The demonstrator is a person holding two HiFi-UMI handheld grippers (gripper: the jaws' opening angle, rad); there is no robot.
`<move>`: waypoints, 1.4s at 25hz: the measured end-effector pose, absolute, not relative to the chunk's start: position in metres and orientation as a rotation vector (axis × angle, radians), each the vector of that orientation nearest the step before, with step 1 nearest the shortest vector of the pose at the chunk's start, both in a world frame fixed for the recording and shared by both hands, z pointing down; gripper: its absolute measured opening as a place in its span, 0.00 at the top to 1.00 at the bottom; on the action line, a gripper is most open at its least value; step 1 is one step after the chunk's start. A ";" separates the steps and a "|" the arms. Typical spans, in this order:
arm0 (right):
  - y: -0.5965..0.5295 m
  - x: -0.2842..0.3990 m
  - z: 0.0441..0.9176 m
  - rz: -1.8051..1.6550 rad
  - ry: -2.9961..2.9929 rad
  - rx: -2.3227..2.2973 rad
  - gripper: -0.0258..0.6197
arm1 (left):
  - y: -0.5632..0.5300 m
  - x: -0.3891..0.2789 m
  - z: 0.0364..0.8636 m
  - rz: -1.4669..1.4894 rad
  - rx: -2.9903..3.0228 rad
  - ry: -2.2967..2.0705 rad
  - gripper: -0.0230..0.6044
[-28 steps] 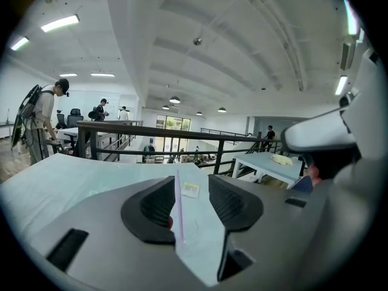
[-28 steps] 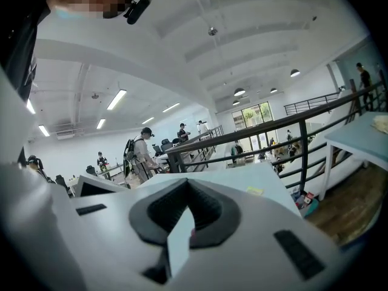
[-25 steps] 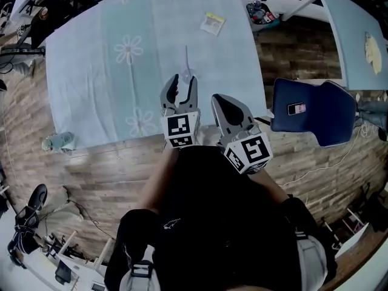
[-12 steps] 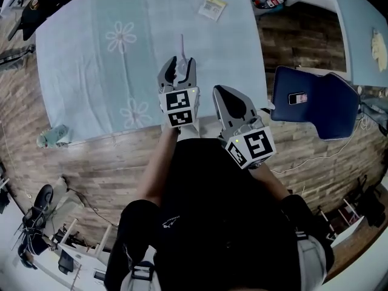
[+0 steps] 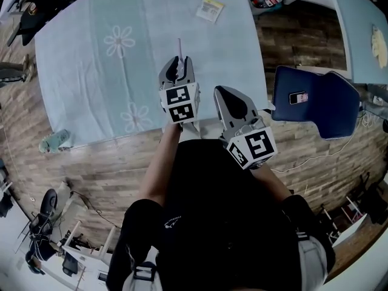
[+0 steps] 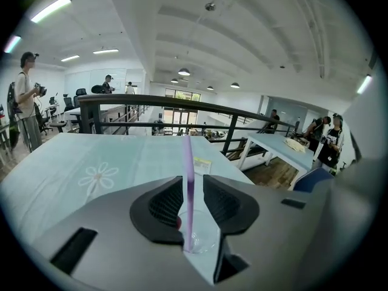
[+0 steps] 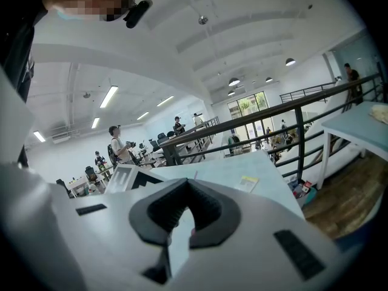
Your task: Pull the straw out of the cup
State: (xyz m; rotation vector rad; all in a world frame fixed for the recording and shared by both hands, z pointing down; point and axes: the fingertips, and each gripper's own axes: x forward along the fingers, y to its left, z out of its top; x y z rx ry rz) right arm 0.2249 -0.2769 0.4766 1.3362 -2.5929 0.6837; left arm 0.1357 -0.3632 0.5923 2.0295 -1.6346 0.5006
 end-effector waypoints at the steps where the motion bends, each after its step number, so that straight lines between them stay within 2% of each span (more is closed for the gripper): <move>1: -0.277 0.226 0.478 0.690 -2.592 1.340 0.95 | -0.364 0.135 0.594 0.504 2.023 -1.635 0.79; 6: -0.278 0.229 0.480 0.696 -2.589 1.340 0.95 | -0.363 0.134 0.597 0.504 1.998 -1.639 0.89; 21: -0.272 0.214 0.485 0.684 -2.605 1.280 0.95 | -0.355 0.120 0.565 0.382 2.046 -1.701 0.91; 35: -0.258 0.173 0.476 0.615 -2.640 1.223 0.95 | -0.334 0.080 0.498 0.040 2.050 -1.752 0.91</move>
